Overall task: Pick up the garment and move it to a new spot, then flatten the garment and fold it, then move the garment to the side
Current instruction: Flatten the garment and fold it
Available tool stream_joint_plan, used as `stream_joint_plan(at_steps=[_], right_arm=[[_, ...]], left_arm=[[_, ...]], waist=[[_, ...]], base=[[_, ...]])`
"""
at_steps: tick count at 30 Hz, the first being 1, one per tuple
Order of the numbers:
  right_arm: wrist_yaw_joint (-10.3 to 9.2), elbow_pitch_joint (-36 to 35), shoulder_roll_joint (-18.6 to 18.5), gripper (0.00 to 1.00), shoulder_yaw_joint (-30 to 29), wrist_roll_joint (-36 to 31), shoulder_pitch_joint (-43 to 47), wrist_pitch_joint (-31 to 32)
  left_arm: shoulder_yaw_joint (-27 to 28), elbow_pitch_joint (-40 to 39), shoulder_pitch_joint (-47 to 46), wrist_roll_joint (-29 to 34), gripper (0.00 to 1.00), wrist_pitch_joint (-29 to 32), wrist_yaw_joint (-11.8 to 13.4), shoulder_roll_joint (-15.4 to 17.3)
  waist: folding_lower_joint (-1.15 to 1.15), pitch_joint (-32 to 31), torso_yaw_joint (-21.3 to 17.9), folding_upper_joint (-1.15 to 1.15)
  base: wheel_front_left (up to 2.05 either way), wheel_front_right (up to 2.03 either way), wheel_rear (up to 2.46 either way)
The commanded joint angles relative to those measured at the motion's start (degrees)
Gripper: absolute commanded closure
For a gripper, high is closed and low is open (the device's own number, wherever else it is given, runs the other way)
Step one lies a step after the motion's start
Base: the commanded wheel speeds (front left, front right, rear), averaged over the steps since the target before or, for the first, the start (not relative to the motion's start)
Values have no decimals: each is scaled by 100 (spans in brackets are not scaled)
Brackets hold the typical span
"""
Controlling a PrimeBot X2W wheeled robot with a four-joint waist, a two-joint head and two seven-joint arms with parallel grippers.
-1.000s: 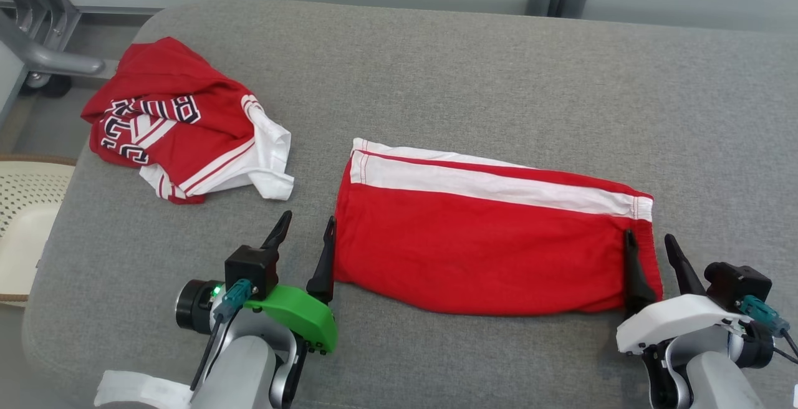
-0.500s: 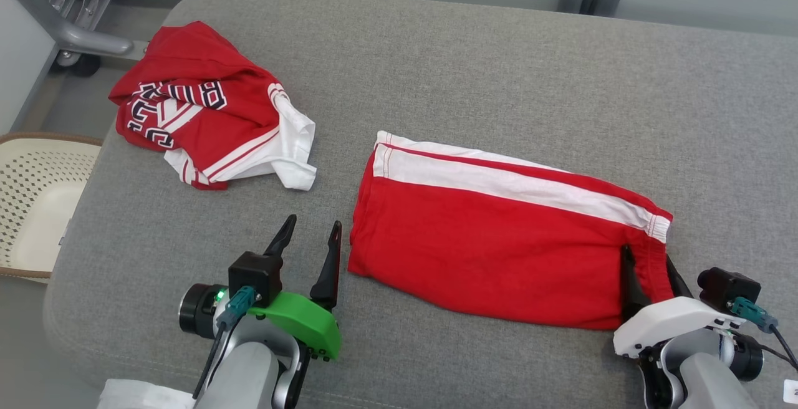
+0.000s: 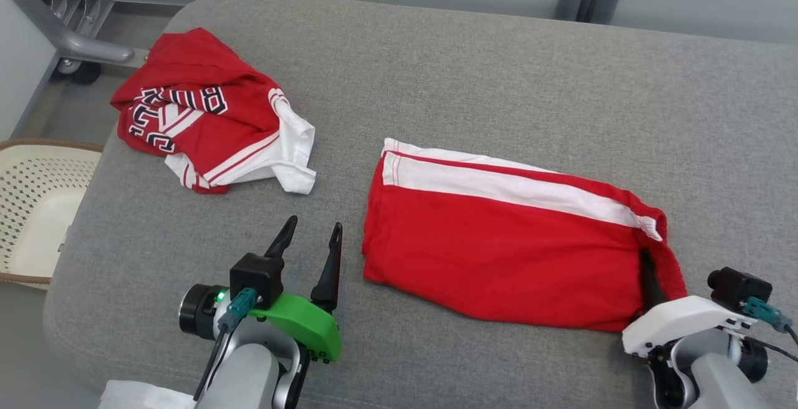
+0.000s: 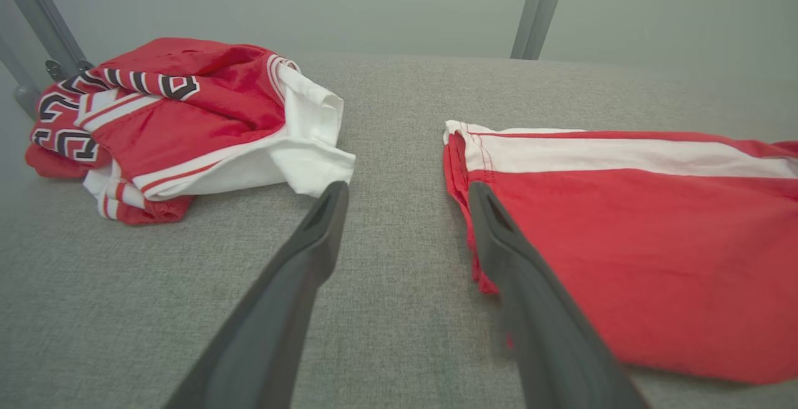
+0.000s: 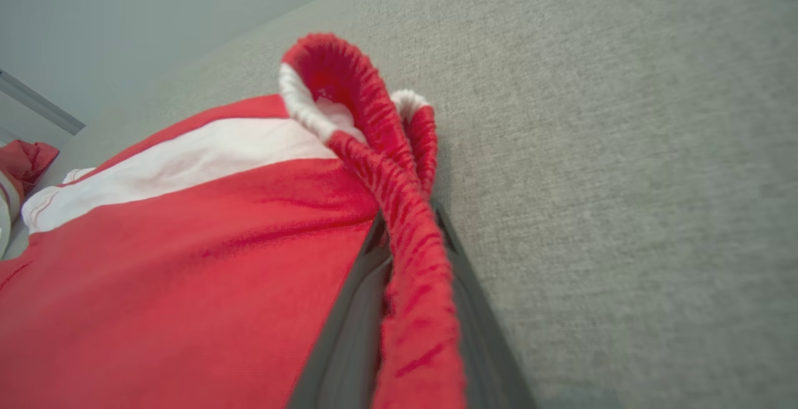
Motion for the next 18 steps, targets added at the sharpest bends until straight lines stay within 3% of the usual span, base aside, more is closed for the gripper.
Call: stream_joint_plan(at_steps=[1, 13, 18], right_arm=[[-26, 38, -167, 100, -113, 51, 173, 17], [-20, -31, -865, 100, -589, 193, 144, 10], [-19, -123, -947, 100, -484, 256, 8, 10]], left_arm=[[-15, 1, 82, -1, 0, 7, -40, 13], [-82, -13, 122, -17, 0, 7, -28, 13], [-67, -19, 148, 5, 0, 7, -38, 13]], waist=[[0, -28, -17, 0], [0, -151, -165, 0], [0, -169, -296, 0]], base=[[0, 0, 0], [0, 0, 0], [0, 0, 0]])
